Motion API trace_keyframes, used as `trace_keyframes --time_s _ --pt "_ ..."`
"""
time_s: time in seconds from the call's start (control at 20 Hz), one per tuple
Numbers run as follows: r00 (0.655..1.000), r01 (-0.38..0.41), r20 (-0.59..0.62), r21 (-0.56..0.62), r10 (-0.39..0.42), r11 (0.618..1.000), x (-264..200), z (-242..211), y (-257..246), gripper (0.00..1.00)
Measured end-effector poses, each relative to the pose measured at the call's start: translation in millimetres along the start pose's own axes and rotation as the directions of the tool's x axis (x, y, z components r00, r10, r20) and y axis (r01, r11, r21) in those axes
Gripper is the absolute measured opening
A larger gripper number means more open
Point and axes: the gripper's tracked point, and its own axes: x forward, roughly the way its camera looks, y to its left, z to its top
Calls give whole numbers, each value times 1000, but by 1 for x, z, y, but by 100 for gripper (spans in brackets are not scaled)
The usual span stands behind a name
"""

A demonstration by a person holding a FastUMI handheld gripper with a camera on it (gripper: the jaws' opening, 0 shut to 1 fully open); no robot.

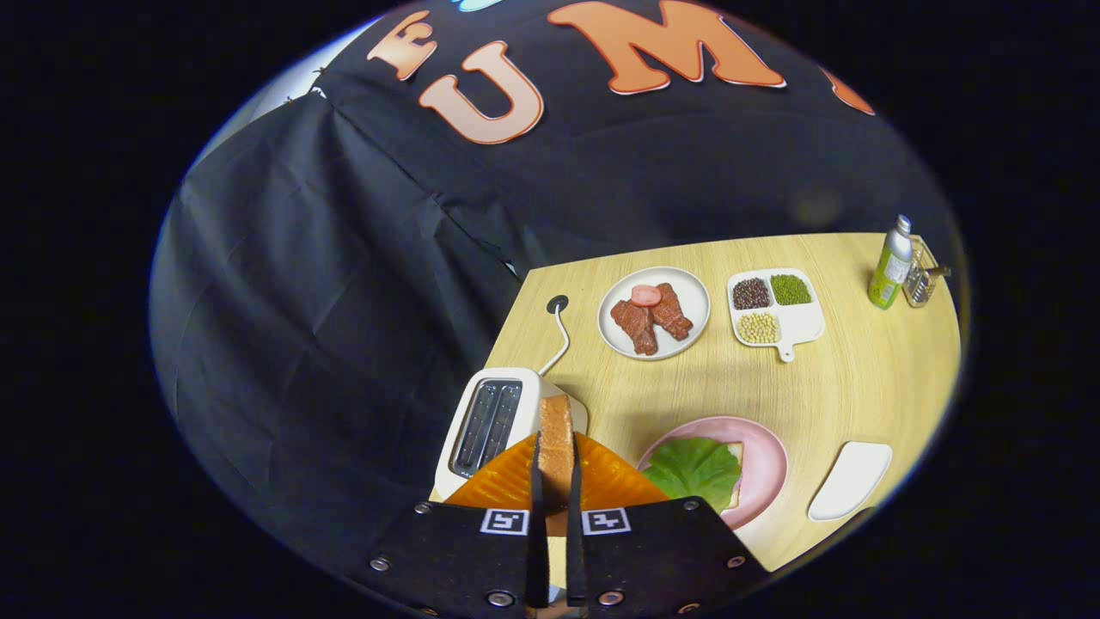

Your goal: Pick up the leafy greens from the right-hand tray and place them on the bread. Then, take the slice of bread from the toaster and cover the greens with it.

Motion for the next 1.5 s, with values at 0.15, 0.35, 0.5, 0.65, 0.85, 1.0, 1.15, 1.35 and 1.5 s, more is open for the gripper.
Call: trace_keyframes --time_s 0.15,0.35,0.5,0.65,0.85,1.0,1.15,1.35,1.5 --pt "1000 -16 -24 58 18 998 8 -17 -30 8" --pt "999 -33 -35 129 38 991 21 -34 -68 8" --pt "998 -36 -44 155 43 987 28 -46 -89 8" --pt "997 -56 -48 196 67 979 36 -56 -104 8" --pt "994 -73 -56 232 89 970 52 -69 -123 8" --pt "992 -97 -56 243 113 965 60 -79 -133 8" --pt "990 -111 -55 244 128 963 67 -86 -143 8" --pt "995 -83 -30 245 94 966 71 -85 -162 8" --pt "998 -60 -17 234 65 970 74 -87 -171 16"
